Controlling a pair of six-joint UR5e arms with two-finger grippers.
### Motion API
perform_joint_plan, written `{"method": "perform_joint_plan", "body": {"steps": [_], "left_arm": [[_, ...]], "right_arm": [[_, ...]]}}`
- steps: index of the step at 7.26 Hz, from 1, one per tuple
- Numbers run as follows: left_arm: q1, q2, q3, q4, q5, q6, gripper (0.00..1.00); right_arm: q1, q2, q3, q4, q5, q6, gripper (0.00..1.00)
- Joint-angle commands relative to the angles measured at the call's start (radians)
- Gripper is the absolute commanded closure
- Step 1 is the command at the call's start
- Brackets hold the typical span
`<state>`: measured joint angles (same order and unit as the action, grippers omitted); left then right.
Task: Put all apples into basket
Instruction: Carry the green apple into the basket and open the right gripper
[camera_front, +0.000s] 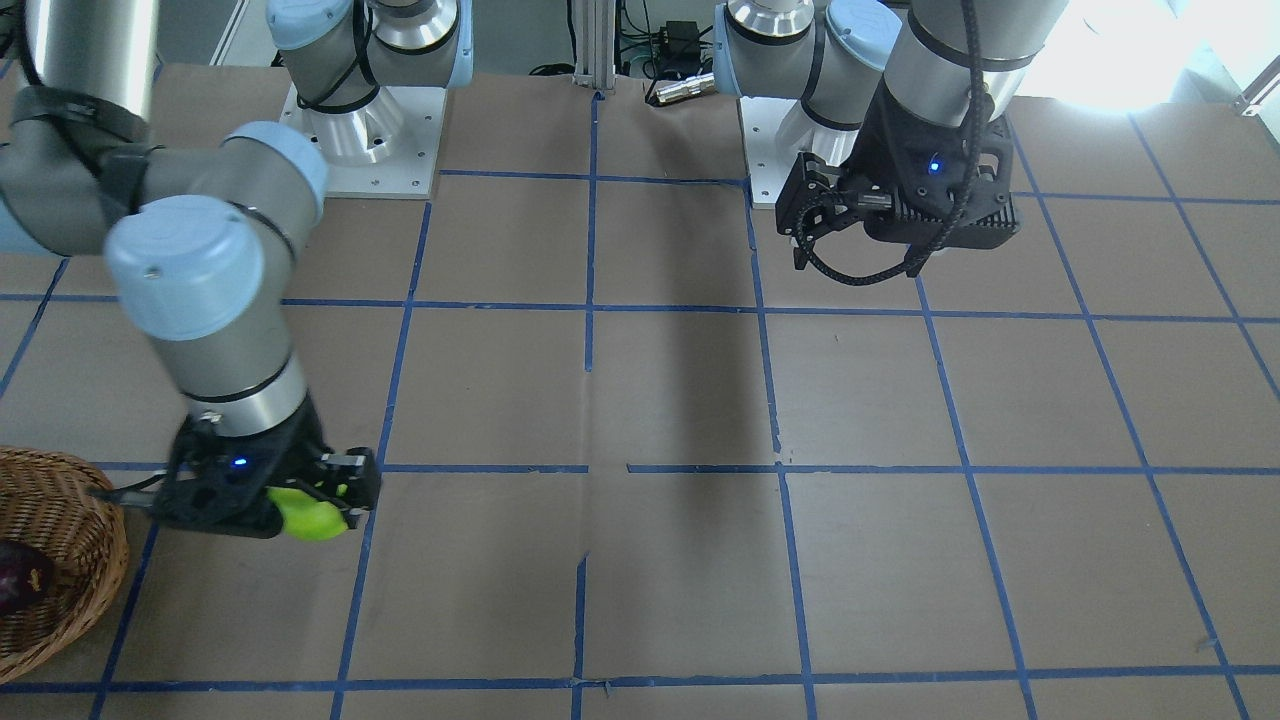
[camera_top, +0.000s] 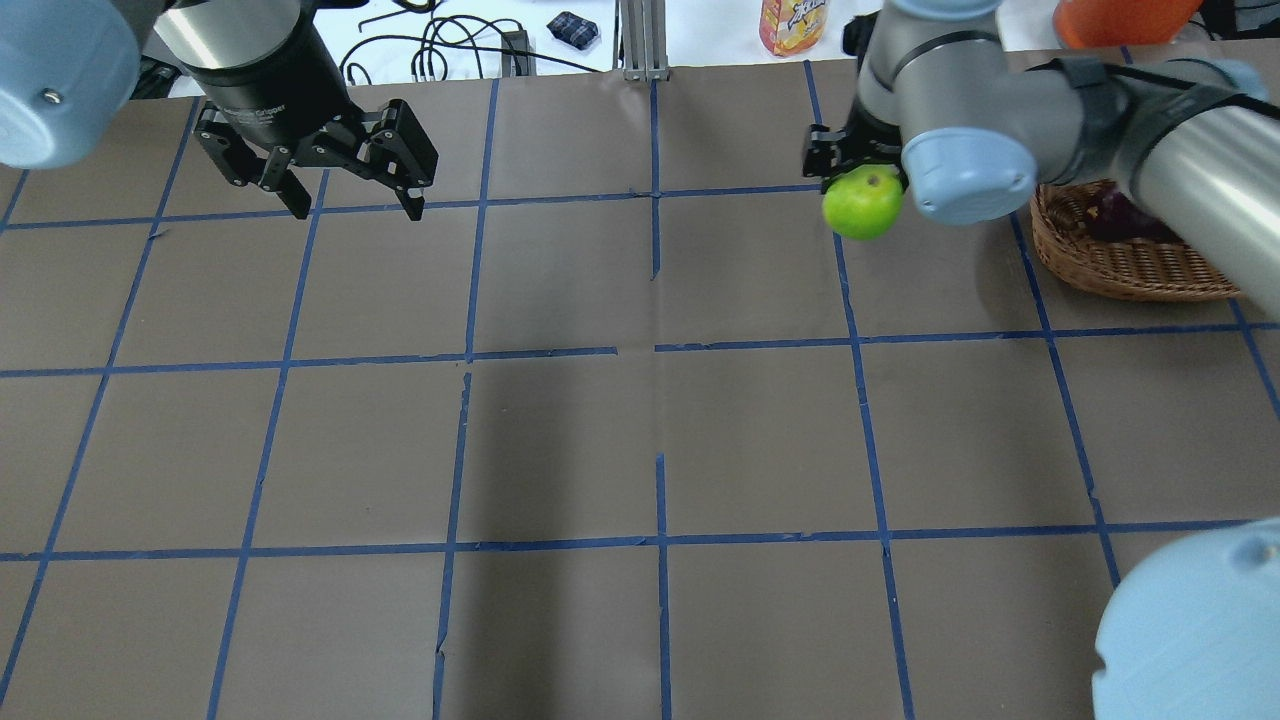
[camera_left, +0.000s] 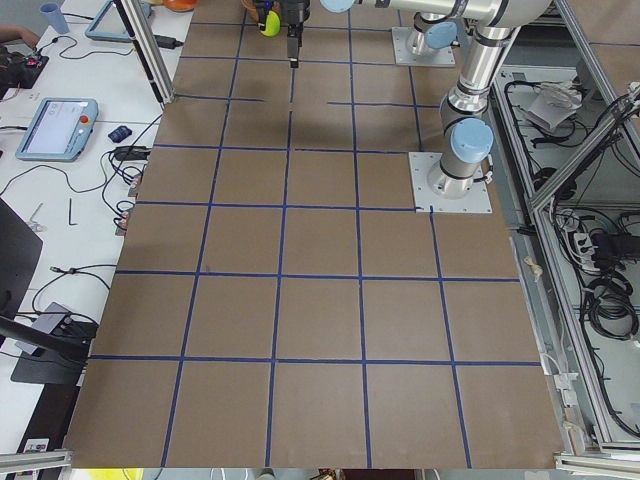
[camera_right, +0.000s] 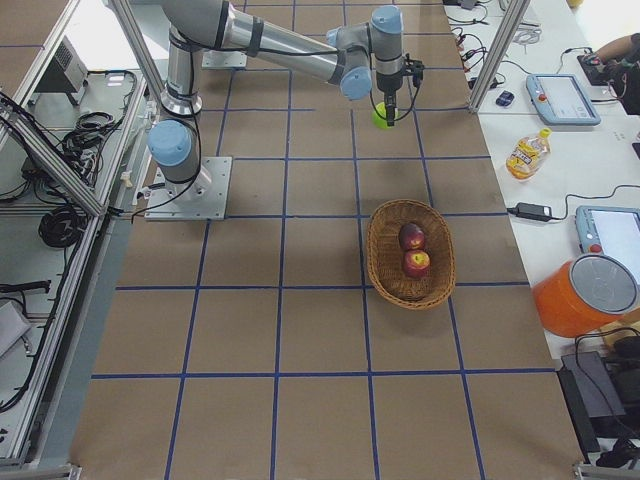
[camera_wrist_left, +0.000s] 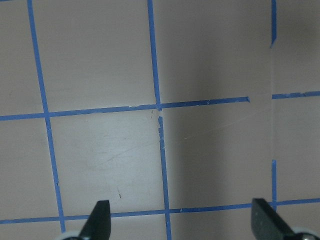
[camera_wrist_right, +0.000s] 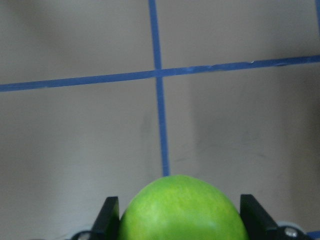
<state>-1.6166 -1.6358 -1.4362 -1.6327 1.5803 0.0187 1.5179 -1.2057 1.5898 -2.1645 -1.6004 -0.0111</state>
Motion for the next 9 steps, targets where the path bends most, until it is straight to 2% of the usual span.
{"method": "perform_joint_plan", "body": {"steps": [1, 2, 3, 5, 6, 8, 9], "left_arm": [[-0.002, 0.005, 0.013, -0.001, 0.001, 0.000, 0.00], [-0.003, 0.004, 0.011, 0.001, 0.001, -0.002, 0.00], [-0.003, 0.002, 0.013, 0.002, -0.002, 0.000, 0.00], [-0.005, 0.002, 0.029, 0.002, -0.002, 0.000, 0.00], [-0.006, 0.001, 0.048, -0.001, 0.001, 0.000, 0.00], [-0.005, 0.002, 0.049, -0.009, 0.001, 0.001, 0.00], [0.000, -0.006, 0.049, -0.003, 0.001, 0.000, 0.00]], "right_arm": [[-0.262, 0.021, -0.008, -0.006, 0.120, -0.447, 0.52], [-0.347, 0.069, -0.019, -0.008, 0.122, -0.561, 0.56], [-0.381, 0.098, -0.045, -0.035, 0.140, -0.625, 0.57], [-0.401, 0.153, -0.070, -0.034, 0.175, -0.675, 0.55], [-0.424, 0.167, -0.071, -0.037, 0.190, -0.693, 0.50], [-0.436, 0.178, -0.077, -0.043, 0.207, -0.722, 0.00], [-0.438, 0.179, -0.077, -0.041, 0.208, -0.745, 0.00]]}}
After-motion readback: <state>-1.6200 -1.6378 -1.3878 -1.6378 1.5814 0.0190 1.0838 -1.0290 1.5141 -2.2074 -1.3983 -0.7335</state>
